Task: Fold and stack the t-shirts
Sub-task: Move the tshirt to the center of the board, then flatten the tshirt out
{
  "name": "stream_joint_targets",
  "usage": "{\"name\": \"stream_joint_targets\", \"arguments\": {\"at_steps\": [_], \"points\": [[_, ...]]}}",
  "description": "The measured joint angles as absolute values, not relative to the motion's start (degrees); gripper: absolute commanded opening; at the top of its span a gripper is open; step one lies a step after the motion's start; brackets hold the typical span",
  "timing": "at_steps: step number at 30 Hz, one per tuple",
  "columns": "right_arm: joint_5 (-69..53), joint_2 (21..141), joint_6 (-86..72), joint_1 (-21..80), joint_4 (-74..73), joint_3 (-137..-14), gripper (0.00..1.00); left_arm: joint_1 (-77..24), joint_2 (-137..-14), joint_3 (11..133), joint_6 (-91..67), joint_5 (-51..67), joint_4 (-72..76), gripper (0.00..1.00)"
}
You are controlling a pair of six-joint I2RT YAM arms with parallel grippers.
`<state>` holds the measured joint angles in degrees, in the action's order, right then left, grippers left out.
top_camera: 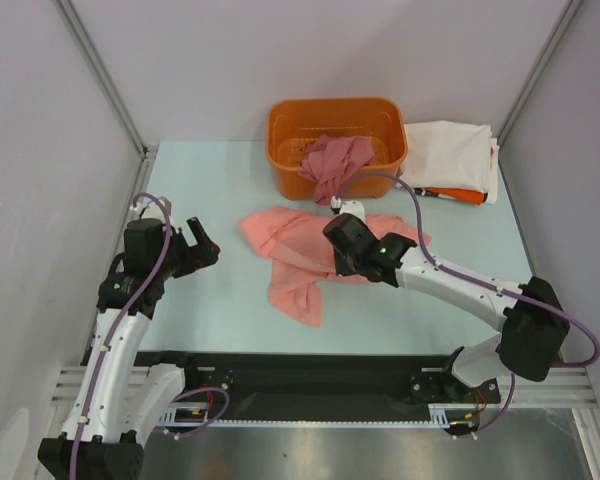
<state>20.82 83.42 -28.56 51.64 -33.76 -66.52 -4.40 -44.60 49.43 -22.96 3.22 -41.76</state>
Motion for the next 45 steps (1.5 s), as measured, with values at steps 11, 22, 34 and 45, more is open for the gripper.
{"name": "stream_joint_targets", "arguments": {"at_steps": [11, 22, 34, 45], "points": [[24.3, 75.6, -36.9, 42.2, -38.7, -57.5, 0.92, -4.5, -53.1, 50.6, -24.0, 3.5, -39.9, 1.00], [22.4, 61.0, -40.5, 44.9, -41.8, -52.1, 0.96, -7.8, -92.3, 85.2, -26.9, 3.7, -32.4, 1.00], [21.1, 43.2, -42.6, 44.9, -50.6, -52.2, 0.96, -12.1, -129.7, 125.2, -28.7, 5.2, -34.5, 0.97], [20.9, 38.9, -43.5, 44.9, -55.4, -52.2, 0.97, -14.0, -132.9, 127.0, -30.5, 4.1, -36.6, 0.36]]}}
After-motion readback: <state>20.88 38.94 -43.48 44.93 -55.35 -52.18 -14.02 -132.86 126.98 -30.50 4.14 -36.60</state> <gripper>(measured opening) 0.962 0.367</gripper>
